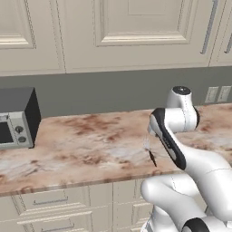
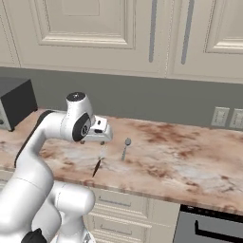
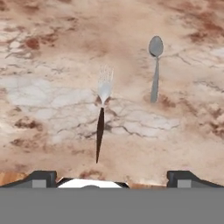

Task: Organize the utensils by type. Pick up the wooden spoons from the counter and place them in the open cabinet. Then pick up the metallic utensils from the counter and place them in the open drawer.

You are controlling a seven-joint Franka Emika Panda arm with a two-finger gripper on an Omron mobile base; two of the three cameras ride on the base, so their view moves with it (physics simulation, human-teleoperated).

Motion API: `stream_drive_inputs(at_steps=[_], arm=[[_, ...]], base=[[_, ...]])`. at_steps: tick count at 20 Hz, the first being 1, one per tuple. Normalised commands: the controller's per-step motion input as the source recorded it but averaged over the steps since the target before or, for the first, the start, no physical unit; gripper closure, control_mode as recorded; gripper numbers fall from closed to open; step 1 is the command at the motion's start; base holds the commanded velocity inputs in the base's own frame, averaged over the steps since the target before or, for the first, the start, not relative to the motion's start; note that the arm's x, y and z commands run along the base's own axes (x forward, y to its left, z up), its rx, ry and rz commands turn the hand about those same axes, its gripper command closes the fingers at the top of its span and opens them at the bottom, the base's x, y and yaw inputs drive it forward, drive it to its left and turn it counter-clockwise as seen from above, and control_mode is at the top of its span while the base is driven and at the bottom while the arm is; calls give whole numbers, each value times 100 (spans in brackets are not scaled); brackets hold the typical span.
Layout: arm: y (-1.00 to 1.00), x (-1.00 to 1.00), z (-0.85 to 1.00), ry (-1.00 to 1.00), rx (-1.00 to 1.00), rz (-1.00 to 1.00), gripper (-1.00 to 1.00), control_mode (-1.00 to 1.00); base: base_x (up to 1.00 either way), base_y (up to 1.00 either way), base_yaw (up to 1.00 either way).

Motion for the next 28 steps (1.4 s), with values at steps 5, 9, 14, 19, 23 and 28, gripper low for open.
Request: stream_drive_inputs(at_steps=[5,9,14,19,23,28], arm=[[19,5,-27,2,6,-2,-100,-100],[20,8,-48,12,0,0,-100,-100],[2,21,-60,3,0,0,-100,-100],[-1,31,-69,-3,0,0,-100,-100],[-1,11,-54,0,0,0,-100,-100],[-10,16,-40,0,0,0,-100,-100]], base=[[0,0,0],[0,0,0],[0,0,0],[0,0,0],[0,0,0],[0,0,0]])
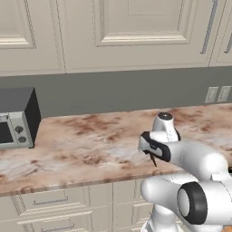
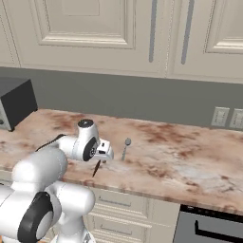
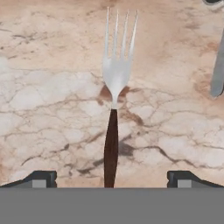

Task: Organize the utensils by type. Pick up the wooden spoons from the counter and place them in the open cabinet. Then pick up the metallic utensils from the counter and place them in the open drawer.

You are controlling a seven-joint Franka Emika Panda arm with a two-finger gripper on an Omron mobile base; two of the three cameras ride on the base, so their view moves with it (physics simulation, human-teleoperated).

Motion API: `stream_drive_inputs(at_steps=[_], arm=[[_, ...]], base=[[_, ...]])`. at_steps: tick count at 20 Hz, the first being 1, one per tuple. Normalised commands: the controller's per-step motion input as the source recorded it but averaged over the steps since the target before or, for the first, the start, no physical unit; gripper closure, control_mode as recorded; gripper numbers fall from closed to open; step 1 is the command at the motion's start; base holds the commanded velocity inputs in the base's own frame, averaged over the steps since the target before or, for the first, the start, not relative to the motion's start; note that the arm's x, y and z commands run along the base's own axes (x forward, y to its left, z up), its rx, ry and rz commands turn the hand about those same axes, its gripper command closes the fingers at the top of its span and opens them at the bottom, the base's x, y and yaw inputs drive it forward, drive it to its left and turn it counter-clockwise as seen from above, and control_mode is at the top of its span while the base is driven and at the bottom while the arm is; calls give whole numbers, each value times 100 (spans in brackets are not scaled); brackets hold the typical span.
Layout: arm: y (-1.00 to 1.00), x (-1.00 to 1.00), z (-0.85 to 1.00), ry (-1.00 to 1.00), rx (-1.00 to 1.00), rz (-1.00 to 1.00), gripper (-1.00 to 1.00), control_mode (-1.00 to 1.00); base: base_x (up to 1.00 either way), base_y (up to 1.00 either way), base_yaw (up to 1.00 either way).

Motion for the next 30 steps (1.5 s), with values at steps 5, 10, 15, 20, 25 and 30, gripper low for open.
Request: stream_drive_inputs(at_steps=[5,10,15,20,25,30], arm=[[-5,4,-39,0,0,0,-100,-100],[0,1,-22,2,0,0,-100,-100],[3,1,-14,9,0,-2,-100,-100],[9,12,-22,4,0,-3,-100,-100],[1,11,-29,0,0,0,-100,-100],[-1,0,-42,0,0,0,100,-100]], base=[[0,0,0],[0,0,0],[0,0,0],[0,0,0],[0,0,0],[0,0,0]])
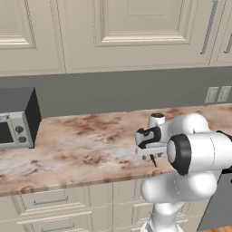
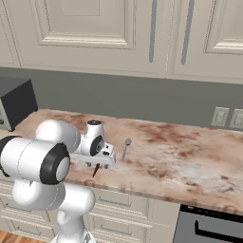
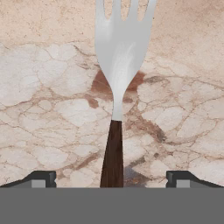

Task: Organize the utensils by type. Pick up the wooden spoons from the counter and place them in the open cabinet. Then pick up the metallic utensils from the counter and place them in the open drawer.

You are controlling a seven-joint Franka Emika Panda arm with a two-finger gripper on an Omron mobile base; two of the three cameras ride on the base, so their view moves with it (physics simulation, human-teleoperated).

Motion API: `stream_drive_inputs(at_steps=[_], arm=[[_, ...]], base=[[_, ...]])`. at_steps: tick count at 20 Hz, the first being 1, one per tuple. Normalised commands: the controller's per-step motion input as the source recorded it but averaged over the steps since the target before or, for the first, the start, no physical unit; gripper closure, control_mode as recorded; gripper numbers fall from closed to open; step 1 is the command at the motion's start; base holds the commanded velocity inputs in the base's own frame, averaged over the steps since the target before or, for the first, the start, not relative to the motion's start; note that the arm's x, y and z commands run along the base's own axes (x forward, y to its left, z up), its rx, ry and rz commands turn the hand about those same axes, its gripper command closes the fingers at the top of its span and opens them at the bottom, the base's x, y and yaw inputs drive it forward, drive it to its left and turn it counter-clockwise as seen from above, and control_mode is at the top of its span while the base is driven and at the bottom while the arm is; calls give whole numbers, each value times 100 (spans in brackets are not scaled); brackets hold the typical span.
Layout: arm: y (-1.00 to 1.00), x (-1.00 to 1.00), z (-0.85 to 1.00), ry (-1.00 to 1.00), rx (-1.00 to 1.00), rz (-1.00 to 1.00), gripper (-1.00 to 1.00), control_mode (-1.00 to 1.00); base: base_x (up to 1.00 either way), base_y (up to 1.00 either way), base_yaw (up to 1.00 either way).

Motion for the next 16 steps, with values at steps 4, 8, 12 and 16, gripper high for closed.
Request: stream_drive_inputs(at_steps=[4,8,12,16], arm=[[-2,-15,-56,0,0,-2,100,-100],[-12,-35,-59,0,0,-2,100,-100],[-11,-48,-54,0,0,0,100,-100],[-9,-17,-11,0,5,0,100,-100]], base=[[0,0,0],[0,0,0],[0,0,0],[0,0,0]])
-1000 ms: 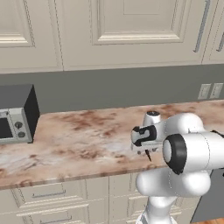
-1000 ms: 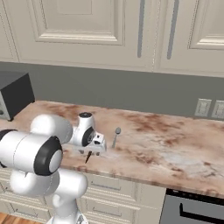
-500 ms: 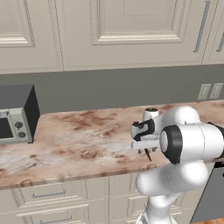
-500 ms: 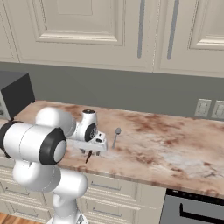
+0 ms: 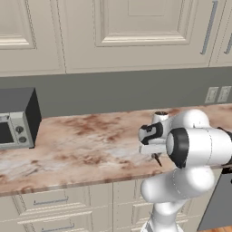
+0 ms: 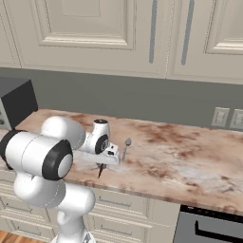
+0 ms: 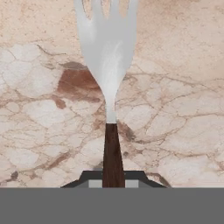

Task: Organize the utensils by type. Pick up the wooden spoons from the counter and place them in the open cabinet. Then pick up the metallic utensils from the counter and place them in the open drawer.

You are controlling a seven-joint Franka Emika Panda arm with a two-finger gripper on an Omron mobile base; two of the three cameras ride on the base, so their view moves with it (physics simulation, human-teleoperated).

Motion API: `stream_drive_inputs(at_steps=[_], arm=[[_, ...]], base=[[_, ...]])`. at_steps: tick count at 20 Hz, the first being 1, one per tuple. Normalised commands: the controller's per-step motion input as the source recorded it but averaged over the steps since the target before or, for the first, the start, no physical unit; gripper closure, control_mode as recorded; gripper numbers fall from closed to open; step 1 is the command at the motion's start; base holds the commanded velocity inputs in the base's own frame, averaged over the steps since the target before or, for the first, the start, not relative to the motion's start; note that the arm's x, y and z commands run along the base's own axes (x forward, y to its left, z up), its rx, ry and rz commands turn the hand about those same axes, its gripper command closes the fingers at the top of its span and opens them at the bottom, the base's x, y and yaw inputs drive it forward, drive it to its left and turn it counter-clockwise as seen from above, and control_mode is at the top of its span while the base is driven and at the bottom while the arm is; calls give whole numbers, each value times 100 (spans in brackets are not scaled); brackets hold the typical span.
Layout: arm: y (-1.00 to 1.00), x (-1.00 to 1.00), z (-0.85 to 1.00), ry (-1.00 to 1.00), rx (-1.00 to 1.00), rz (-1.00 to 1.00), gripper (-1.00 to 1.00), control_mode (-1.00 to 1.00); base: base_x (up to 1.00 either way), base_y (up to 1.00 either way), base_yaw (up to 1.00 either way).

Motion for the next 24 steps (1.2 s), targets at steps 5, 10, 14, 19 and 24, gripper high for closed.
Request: stream_drive_inputs(at_steps=[5,10,14,19,24], arm=[[0,0,15,0,0,5,100,-100],[0,0,21,0,0,9,100,-100],[0,0,57,-2,0,18,100,-100],[0,-32,43,-11,0,54,100,-100],[1,-32,52,-13,-4,59,100,-100]], base=[[0,0,0],[0,0,0],[0,0,0],[0,0,0],[0,0,0]])
